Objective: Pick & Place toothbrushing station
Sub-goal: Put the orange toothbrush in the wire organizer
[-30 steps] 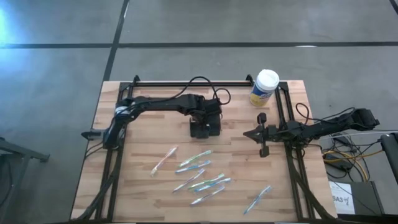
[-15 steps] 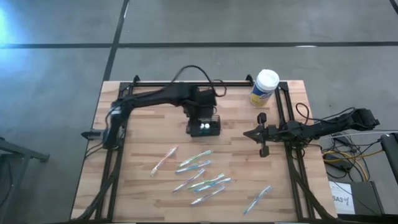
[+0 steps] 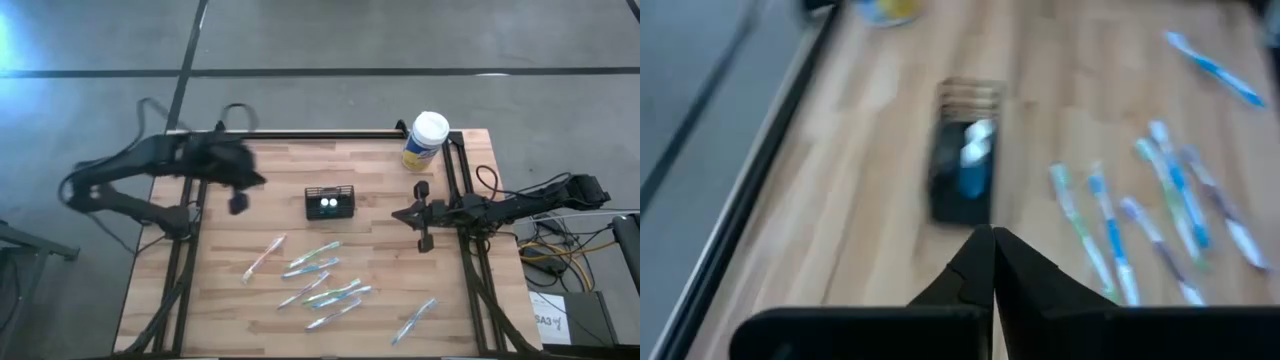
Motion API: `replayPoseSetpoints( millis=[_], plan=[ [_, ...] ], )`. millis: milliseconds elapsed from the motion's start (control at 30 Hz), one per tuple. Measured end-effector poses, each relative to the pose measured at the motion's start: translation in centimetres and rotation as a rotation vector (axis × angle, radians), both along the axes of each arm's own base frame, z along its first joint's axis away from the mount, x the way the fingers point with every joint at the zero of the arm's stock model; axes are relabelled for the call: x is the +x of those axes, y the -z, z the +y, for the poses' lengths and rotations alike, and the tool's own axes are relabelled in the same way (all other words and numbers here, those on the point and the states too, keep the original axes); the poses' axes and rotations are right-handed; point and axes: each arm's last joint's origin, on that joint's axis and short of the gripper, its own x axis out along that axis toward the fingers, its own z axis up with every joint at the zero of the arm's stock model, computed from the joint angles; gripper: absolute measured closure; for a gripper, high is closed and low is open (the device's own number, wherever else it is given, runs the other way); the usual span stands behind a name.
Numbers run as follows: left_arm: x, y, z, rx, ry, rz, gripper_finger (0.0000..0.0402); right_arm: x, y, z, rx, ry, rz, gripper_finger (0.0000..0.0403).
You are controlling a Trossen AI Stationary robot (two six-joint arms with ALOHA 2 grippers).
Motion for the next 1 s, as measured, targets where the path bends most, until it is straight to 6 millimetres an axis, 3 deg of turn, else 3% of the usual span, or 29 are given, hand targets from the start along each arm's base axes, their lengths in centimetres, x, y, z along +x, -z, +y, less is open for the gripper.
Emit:
replayPoseSetpoints(
  millis=[167, 367, 567, 867, 1000],
  plan=[
    [-6.1, 3.1, -0.6, -0.028, -0.121, -0.184, 0.0398, 0.0, -0.3, 0.0, 0.005, -0.001, -0.027, 0.0394],
    [-9.0, 6.3, -1.0, 0.029, -0.090, -0.406, 0.0399, -0.2, -0.6, -0.1, 0.016, 0.010, -0.055, 0.0394],
    [-10.0, 9.4, -1.4, 0.093, 0.049, -0.585, 0.0400, -1.1, -1.2, -0.7, 0.039, 0.051, -0.096, 0.0394],
    [-12.0, 14.0, -1.6, 0.144, 0.045, -0.844, 0.0401, -3.0, -1.6, -1.1, 0.102, 0.057, -0.139, 0.0394],
    [-10.8, 16.1, -1.5, 0.118, 0.037, -0.773, 0.0401, -3.6, -1.6, -1.1, 0.104, 0.063, -0.144, 0.0394]
  ],
)
